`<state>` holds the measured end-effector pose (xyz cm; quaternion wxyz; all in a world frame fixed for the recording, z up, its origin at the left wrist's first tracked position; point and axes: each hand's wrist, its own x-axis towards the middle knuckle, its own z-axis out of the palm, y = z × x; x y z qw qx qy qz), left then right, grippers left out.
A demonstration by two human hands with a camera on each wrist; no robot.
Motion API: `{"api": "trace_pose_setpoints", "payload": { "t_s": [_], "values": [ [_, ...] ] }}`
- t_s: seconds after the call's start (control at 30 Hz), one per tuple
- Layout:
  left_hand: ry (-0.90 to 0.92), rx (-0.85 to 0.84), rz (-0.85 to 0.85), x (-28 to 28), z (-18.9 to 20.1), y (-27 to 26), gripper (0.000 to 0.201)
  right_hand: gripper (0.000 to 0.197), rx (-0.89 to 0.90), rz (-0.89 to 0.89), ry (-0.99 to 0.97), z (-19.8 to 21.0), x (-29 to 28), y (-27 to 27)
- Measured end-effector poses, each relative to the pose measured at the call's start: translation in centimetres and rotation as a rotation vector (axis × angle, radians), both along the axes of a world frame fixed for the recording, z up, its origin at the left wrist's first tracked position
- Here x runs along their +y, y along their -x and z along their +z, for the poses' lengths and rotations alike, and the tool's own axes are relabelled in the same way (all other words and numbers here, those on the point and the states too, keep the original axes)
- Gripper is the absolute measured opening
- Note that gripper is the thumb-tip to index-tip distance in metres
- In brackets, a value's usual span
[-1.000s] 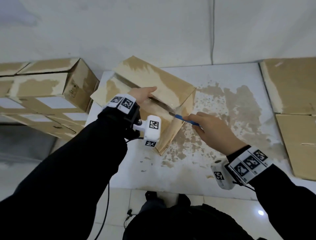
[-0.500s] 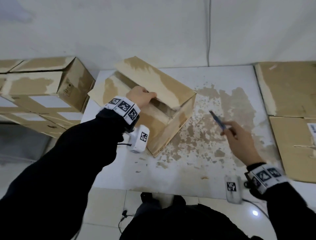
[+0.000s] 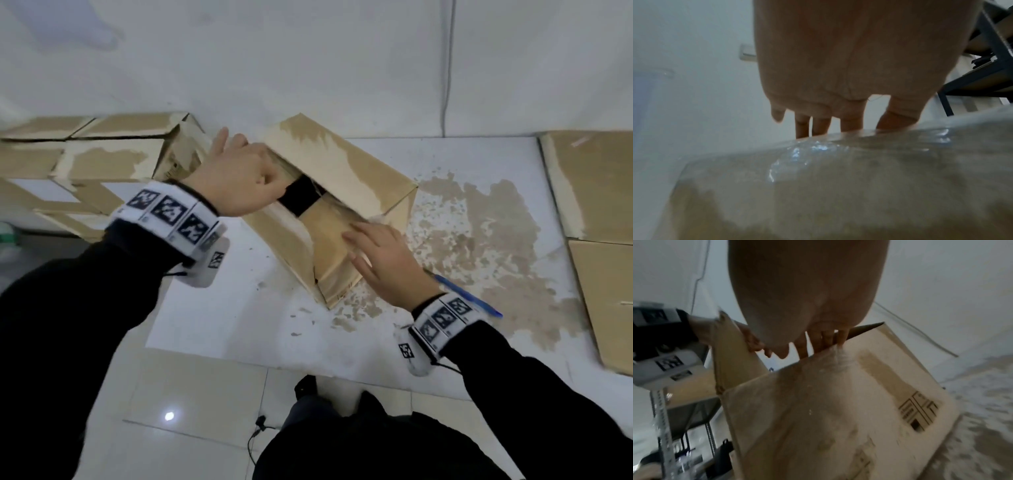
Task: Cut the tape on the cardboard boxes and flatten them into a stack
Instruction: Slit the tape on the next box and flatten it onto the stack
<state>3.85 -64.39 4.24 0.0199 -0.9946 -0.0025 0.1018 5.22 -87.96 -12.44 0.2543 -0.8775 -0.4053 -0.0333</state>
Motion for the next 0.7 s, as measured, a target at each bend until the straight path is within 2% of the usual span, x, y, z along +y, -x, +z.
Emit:
{"api": "trace_pose_setpoints", "payload": {
  "t_s": [0.07,0.13,0.2,0.23,0.3,0.33,0.4,0.43,0.47,0.53,0.6,0.63,0.67,0.7],
  "values": [
    [0.082,0.12,0.014,1.6,0.6,2.4,0.033,0.047,-0.054,-0.075,0.091,-0.1,0.4,-0.6],
    [0.106,0.298,0.053,2.9,-0.3,4.3,0.024,0.051,-0.065,-0.177,0.069,1.0,0.1,-1.6],
    [0.059,0.428,0.073,3.9,-2.9,5.5,0.049,0.056,-0.009,-0.275,-0.016,3.0,-0.5,-4.0],
    [0.061,0.439,0.064,4.2,-4.3,5.7,0.062,0.063,0.04,-0.311,-0.02,4.0,-0.7,-5.7],
    [0.08,0.355,-0.01,4.4,-6.2,5.7,0.074,0.08,0.187,-0.355,0.054,5.5,-1.1,-9.1],
    [0.035,0.286,-0.075,4.4,-6.8,5.5,0.076,0.083,0.305,-0.359,0.11,5.7,-1.4,-10.6],
    [-0.13,0.163,-0.252,4.2,-7.8,4.6,0.078,0.071,0.6,-0.378,0.196,5.4,-1.5,-12.5],
    [-0.174,0.137,-0.322,3.9,-8.4,4.2,0.076,0.064,0.679,-0.381,0.251,5.2,-1.5,-12.9],
    [-0.188,0.135,-0.367,3.6,-9.0,3.7,0.071,0.06,0.69,-0.387,0.323,5.2,-1.2,-13.1],
    [-0.155,0.134,-0.385,3.3,-10.3,2.9,0.06,0.057,0.53,-0.387,0.369,5.9,0.3,-12.8],
    [-0.076,0.138,-0.318,3.3,-11.1,2.2,0.058,0.053,0.379,-0.305,0.229,7.6,3.1,-11.1],
    [-0.046,0.137,-0.276,3.4,-11.3,1.8,0.061,0.051,0.336,-0.209,0.198,8.3,5.0,-10.1],
    [-0.031,0.134,-0.244,3.5,-11.3,1.5,0.065,0.049,0.321,-0.086,0.276,8.8,7.1,-9.2],
    [-0.036,0.132,-0.227,3.7,-11.4,1.3,0.068,0.05,0.314,0.03,0.458,8.9,9.1,-8.3]
  ]
}}
